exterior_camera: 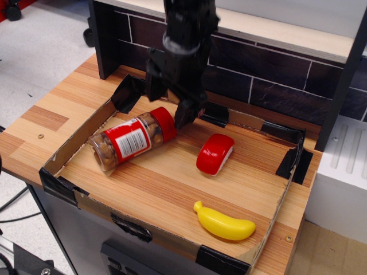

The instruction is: Upright basil bottle

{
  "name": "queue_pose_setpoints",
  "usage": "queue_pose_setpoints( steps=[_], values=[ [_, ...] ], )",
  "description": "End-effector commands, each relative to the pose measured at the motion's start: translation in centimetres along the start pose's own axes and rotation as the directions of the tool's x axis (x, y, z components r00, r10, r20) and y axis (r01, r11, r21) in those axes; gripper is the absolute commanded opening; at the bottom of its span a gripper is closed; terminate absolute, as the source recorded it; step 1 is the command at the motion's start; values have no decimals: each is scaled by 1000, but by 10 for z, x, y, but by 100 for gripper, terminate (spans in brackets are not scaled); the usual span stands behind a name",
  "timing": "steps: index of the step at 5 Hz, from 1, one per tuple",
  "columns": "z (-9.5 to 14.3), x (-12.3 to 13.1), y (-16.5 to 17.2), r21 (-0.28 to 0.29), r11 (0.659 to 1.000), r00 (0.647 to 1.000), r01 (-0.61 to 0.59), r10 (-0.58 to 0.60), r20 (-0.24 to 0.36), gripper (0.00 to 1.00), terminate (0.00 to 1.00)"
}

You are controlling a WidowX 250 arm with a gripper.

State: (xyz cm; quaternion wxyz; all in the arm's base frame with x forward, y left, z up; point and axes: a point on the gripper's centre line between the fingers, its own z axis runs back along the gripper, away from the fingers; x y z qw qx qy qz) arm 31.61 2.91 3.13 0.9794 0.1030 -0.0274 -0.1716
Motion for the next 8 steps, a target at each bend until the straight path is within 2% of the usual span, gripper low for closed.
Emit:
queue_pose_setpoints(
  steps=[1,4,5,7,8],
  values=[
    [-4,-1,-5,-13,1000,1000,13,-13,-12,100,0],
    [-20,-2,-7,23,1000,1000,-3,3,-21,100,0],
    [-15,-3,-9,10,1000,1000,-10,10,0,0,0],
    [18,2,0,-6,998,997,-67,67,35,0,0],
    [37,5,6,-4,995,990,-99,98,96,0,0]
  ],
)
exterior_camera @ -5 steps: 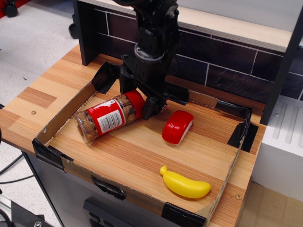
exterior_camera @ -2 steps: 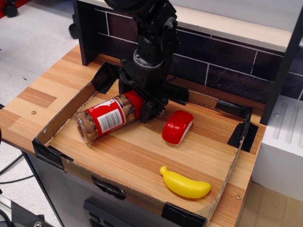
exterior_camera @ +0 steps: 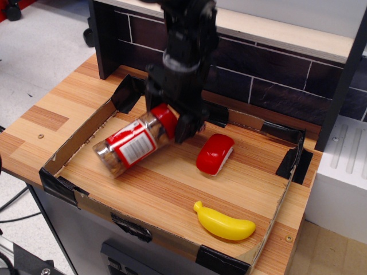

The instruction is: Upright basil bottle

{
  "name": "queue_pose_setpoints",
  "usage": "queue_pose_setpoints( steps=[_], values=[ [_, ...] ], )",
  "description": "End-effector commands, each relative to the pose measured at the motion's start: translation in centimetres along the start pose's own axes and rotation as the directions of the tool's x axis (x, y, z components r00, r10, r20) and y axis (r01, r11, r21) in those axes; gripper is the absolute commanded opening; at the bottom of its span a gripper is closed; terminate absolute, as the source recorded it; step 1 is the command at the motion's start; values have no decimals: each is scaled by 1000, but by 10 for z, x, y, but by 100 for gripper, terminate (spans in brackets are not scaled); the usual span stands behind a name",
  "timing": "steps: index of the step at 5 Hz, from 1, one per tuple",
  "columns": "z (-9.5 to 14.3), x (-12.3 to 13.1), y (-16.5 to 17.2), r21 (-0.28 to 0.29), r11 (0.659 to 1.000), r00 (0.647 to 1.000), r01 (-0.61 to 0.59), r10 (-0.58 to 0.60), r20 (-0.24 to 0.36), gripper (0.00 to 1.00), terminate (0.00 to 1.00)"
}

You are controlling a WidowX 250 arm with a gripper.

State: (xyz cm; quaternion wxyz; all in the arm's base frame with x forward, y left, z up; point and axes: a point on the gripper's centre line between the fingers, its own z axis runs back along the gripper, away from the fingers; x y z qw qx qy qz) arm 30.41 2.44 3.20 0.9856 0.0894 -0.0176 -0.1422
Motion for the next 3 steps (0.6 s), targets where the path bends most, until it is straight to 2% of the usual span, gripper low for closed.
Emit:
queue_pose_setpoints(
  steps=[1,2,3],
  values=[
    [56,17,19,25,997,976,-73,66,209,0,0],
    [70,18,25,24,995,960,-101,91,266,0,0],
    [77,17,30,-16,995,950,-98,99,295,0,0]
  ],
)
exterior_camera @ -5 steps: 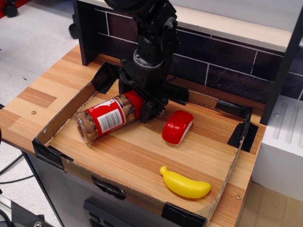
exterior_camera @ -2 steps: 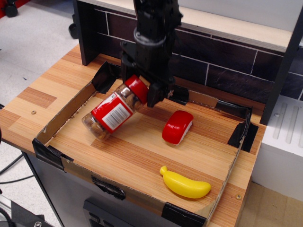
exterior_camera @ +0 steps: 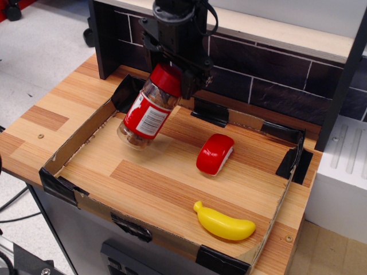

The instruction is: Upright basil bottle

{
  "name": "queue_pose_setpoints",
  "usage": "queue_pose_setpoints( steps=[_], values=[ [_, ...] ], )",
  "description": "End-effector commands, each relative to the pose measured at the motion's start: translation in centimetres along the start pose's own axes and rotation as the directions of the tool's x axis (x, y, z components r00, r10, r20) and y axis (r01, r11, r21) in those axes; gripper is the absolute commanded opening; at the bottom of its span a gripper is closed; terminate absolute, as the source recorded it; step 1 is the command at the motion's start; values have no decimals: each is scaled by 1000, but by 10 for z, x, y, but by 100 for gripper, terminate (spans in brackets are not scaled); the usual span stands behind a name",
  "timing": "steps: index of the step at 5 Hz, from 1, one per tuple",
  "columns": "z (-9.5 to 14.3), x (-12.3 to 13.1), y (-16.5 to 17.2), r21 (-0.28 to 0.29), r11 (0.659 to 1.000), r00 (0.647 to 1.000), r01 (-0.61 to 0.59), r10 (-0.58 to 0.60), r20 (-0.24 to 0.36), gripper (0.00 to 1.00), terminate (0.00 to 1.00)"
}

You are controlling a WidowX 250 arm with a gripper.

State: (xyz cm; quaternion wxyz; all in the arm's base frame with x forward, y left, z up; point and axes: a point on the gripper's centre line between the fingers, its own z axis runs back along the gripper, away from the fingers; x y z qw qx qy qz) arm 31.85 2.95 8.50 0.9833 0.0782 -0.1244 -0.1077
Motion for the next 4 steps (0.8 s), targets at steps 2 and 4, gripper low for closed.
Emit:
queue_pose_setpoints(
  steps=[2,4],
  values=[
    [31,-7,14,-122,992,934,-31,72,349,0,0],
    [26,-11,14,-123,990,921,-65,107,373,0,0]
  ],
)
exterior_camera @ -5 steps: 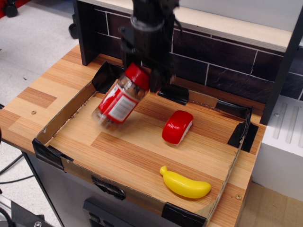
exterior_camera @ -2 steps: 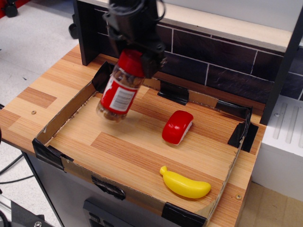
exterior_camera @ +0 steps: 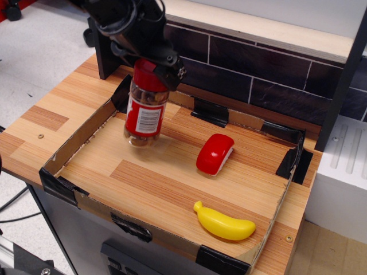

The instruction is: Upright basil bottle

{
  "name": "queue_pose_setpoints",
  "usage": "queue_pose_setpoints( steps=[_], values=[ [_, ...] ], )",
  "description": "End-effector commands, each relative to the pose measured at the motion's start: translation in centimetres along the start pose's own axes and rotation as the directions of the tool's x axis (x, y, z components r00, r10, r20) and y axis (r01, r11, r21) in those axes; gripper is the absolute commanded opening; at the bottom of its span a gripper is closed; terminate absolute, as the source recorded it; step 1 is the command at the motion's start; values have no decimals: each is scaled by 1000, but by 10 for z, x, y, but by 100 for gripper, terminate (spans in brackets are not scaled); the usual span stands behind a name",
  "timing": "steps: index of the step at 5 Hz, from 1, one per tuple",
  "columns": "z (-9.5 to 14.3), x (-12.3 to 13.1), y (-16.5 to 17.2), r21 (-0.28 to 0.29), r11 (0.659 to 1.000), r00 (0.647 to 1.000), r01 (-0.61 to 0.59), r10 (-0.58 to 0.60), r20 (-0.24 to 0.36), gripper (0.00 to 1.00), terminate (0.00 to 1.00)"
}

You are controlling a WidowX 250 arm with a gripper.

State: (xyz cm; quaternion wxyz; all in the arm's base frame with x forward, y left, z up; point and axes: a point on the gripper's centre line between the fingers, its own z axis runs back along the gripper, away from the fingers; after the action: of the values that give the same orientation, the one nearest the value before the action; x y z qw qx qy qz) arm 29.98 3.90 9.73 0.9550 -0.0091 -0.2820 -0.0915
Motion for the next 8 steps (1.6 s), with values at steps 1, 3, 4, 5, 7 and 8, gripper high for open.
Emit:
queue_pose_setpoints(
  steps=[1,3,4,5,7,8],
  values=[
    [5,4,5,30,1000,998,-1,-1,65,0,0],
    [-4,-11,6,59,998,999,29,-32,42,0,0],
    [-1,-16,11,83,996,1000,20,-18,-23,100,0],
    [5,-25,17,108,994,998,33,-27,-63,100,0],
    [30,-21,27,238,971,977,15,36,-212,100,0],
    [58,-3,22,251,967,954,-36,108,-281,100,0]
  ],
)
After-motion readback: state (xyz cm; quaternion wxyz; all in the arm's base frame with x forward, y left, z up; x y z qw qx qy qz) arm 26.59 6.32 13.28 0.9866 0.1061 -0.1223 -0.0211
